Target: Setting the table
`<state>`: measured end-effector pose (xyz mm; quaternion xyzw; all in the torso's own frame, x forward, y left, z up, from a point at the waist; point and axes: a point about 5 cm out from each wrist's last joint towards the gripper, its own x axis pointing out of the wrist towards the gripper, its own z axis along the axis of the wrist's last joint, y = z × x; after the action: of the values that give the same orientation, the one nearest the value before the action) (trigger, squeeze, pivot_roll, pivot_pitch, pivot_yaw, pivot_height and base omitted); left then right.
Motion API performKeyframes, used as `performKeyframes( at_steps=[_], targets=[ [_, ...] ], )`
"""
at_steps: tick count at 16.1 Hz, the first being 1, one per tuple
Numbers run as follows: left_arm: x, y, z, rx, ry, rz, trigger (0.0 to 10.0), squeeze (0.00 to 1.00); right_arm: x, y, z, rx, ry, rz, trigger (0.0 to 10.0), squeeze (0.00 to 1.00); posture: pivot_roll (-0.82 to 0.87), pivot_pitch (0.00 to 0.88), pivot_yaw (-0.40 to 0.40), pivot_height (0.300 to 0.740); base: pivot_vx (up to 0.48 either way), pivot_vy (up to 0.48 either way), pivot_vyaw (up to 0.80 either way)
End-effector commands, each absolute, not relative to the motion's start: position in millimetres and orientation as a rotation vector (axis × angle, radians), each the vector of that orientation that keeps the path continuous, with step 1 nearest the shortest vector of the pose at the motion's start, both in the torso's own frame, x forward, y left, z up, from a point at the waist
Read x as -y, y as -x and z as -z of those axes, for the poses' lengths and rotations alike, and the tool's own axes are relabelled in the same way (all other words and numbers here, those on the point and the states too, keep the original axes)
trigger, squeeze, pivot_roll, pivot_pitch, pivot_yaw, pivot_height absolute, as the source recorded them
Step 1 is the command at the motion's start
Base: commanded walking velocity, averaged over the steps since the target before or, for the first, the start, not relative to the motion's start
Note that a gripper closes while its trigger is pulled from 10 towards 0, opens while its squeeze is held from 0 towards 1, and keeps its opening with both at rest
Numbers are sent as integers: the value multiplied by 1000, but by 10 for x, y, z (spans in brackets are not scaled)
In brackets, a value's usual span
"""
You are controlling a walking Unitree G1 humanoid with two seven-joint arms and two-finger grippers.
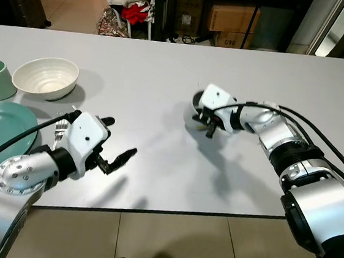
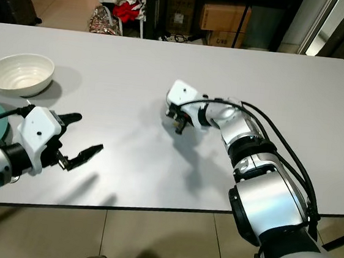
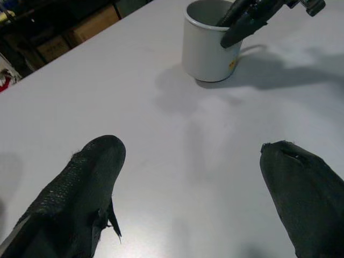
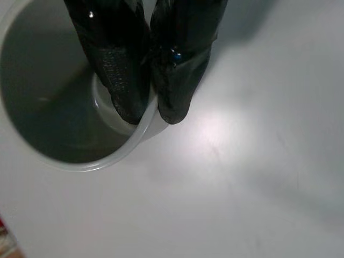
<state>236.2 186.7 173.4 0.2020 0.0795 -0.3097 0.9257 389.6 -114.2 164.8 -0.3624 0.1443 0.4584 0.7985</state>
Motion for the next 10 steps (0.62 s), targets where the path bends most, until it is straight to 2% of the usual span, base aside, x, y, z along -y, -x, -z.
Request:
performKeyframes(
  at_steps=[1,2,3,4,5,10],
  targets=[
    [-1879,-2343,-1776,-160,-425,640,10000,0,1110,-3926,-1747,-285,821,-987,10000,82,195,0,-15,740,0,0,0],
    [-1874,-2330,-1769,-166,-424,647,10000,0,1120,-3926,-1738,-290,818,-985,10000,608,192,0,-13,740,0,0,0],
    [-1871,-2330,-1765,-169,-423,648,10000,0,1121,-3931,-1746,-285,824,-981,10000,808,188,0,-12,740,0,0,0],
    [-1868,-2334,-1762,-171,-422,649,10000,0,1119,-3936,-1757,-281,828,-979,10000,867,188,0,-12,740,0,0,0],
    [-1864,-2334,-1760,-172,-421,649,10000,0,1119,-3938,-1767,-278,828,-980,10000,1000,187,0,-12,740,0,0,0],
    [-1854,-2363,-1754,-169,-419,646,10000,0,1161,-3975,-1886,-237,868,-957,10000,1000,183,0,-14,740,0,0,0]
  ],
)
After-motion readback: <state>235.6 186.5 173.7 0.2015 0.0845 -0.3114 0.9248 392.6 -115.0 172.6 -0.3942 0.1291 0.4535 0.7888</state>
